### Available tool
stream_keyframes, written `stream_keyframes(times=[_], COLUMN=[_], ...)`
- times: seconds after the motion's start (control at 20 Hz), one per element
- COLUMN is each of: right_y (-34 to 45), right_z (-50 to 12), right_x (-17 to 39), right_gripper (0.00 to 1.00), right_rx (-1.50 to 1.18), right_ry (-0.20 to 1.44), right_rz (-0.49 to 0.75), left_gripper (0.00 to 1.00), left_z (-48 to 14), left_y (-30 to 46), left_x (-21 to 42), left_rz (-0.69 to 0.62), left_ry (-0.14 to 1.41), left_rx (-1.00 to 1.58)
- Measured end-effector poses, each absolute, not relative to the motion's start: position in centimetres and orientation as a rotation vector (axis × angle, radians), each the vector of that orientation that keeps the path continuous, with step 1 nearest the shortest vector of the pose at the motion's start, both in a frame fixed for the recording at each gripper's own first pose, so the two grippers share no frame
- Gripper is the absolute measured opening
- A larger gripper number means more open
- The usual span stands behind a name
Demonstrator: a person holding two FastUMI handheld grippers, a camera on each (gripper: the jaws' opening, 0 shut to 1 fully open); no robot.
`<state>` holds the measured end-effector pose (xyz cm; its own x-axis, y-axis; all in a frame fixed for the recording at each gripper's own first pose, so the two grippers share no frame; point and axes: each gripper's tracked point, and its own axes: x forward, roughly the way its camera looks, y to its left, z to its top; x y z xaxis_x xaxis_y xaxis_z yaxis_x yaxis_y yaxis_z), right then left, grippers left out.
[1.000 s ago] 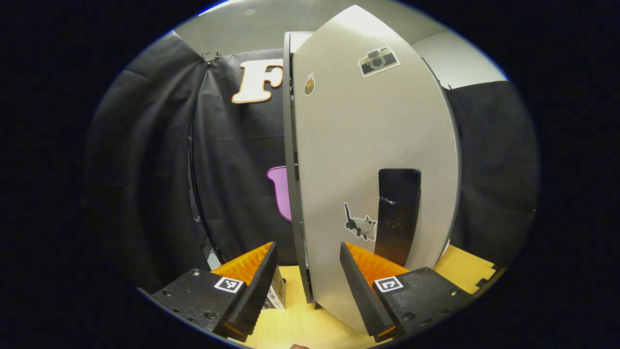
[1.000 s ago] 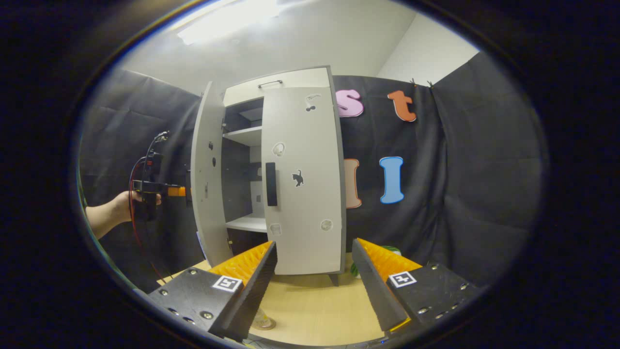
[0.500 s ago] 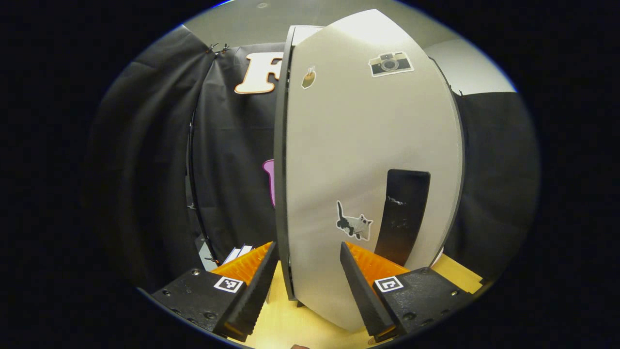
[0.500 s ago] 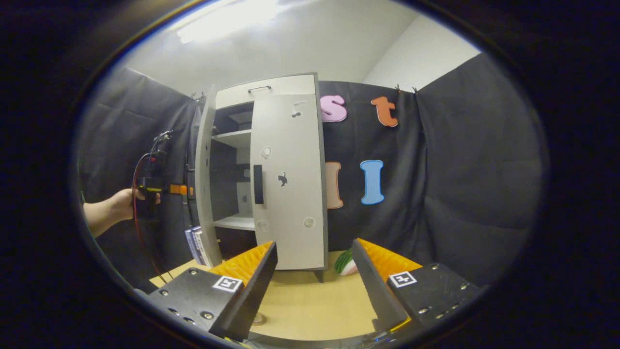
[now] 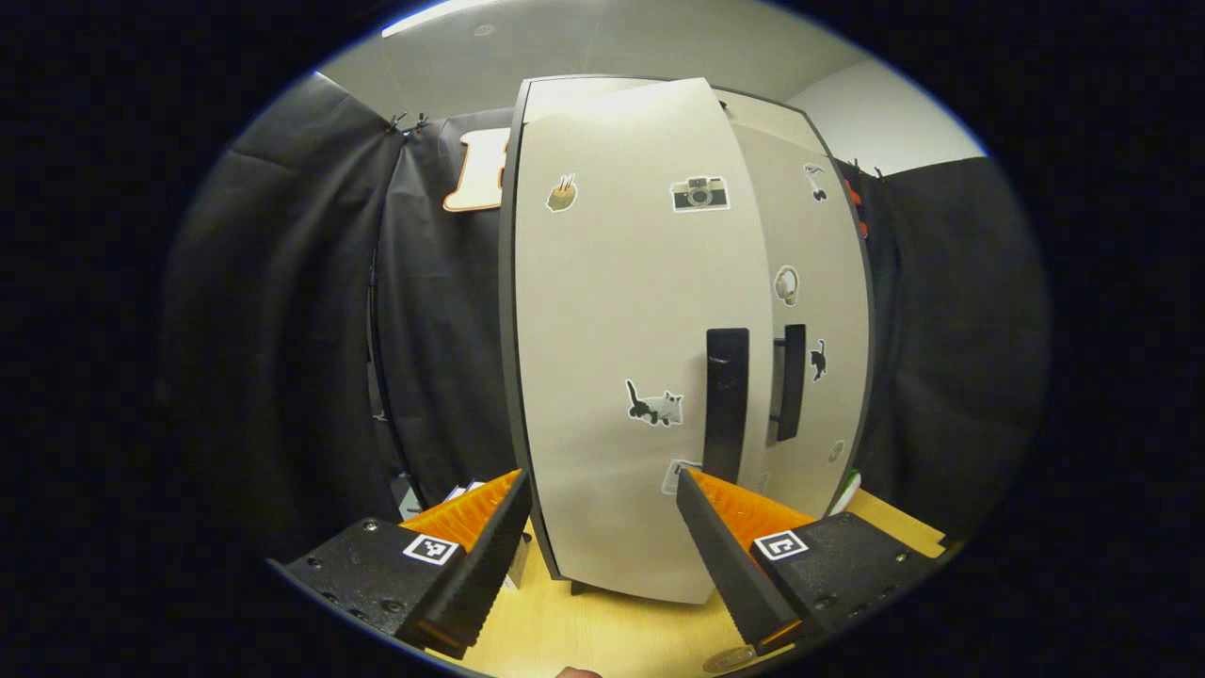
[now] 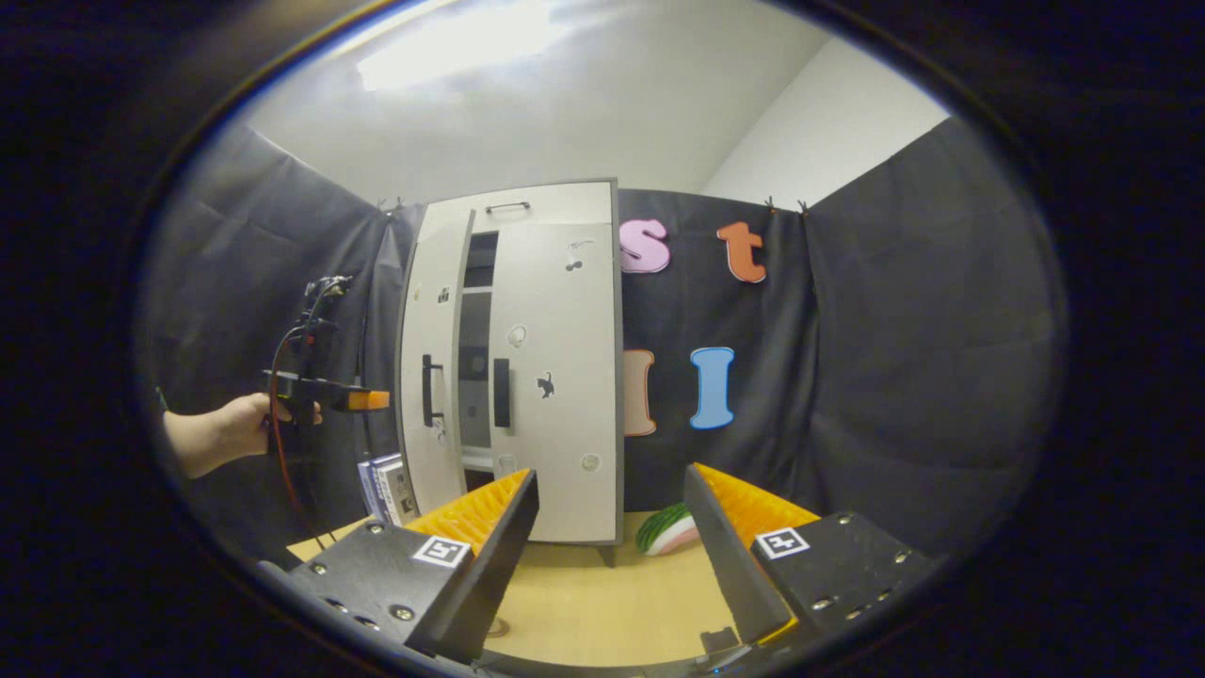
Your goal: Grasp the bottle in the cabinet with the left hand and place it on the coaster, then close the right door with the right hand and the left door with the left hand.
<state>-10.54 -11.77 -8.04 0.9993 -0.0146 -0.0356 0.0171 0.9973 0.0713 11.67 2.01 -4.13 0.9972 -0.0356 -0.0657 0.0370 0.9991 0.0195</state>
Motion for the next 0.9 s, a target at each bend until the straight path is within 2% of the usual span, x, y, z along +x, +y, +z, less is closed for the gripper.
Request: stream_keyframes(times=[0.3,0.35,0.9], right_y=[-10.0,-9.4,-1.7], right_z=[-7.1,-6.6,2.0], right_x=[-12.2,-12.0,-4.4], right_gripper=[0.94,0.94,0.94], right_rx=[0.094,0.101,0.132], right_ry=[0.029,0.023,-0.068], right_rz=[0.019,0.03,0.094], left_gripper=[1.0,0.98,0.99], left_z=[-2.8,-2.2,5.4], left_y=[1.3,1.1,2.4], left_x=[6.6,5.8,1.2], left_rz=[-0.029,-0.031,-0.059], left_ry=[0.056,0.047,-0.032], left_rx=[0.022,0.018,-0.1])
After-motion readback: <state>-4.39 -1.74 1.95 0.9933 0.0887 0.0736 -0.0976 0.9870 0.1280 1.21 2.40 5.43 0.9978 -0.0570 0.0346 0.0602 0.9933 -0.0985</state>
